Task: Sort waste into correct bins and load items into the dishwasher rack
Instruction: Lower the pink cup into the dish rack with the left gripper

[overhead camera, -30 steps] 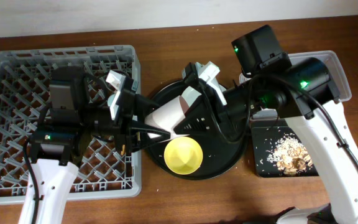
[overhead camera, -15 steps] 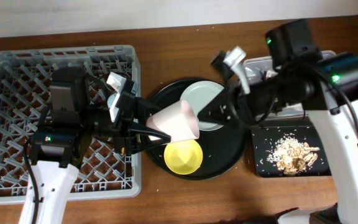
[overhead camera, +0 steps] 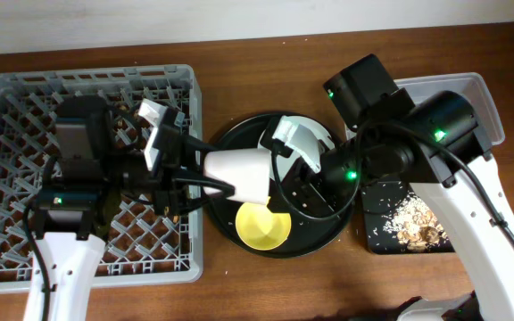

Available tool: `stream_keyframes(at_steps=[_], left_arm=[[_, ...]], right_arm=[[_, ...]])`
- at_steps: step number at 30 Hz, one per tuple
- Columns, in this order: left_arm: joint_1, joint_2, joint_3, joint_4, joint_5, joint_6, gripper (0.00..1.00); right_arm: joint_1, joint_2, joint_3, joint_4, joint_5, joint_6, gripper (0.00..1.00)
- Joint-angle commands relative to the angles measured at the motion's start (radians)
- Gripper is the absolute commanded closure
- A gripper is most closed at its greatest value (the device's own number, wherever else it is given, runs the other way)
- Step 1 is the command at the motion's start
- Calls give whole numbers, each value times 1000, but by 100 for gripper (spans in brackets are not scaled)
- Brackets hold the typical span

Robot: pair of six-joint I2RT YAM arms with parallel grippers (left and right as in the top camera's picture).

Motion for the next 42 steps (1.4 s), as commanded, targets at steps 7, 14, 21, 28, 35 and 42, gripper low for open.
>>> stream_keyframes(at_steps=[7, 14, 21, 28, 35, 42], left_arm=[[217, -15, 8, -583, -1277, -149, 91], [217, -10, 6, -661, -1545, -231, 91], [216, -6, -85, -560, -1514, -230, 91], [216, -3, -180, -401, -1466, -231, 91], [216, -4, -292, -248, -1466, -231, 34], [215, -15, -198, -264, -1271, -231, 33]], right_arm=[[-393, -10, -20, -18, 479, 299, 70], [-392, -7, -269, 101, 542, 298, 2], [-392, -3, -354, 135, 542, 298, 1], [-392, -3, -354, 135, 542, 298, 1], [-392, -3, -354, 135, 542, 298, 1], [-392, -3, -354, 135, 542, 298, 1]])
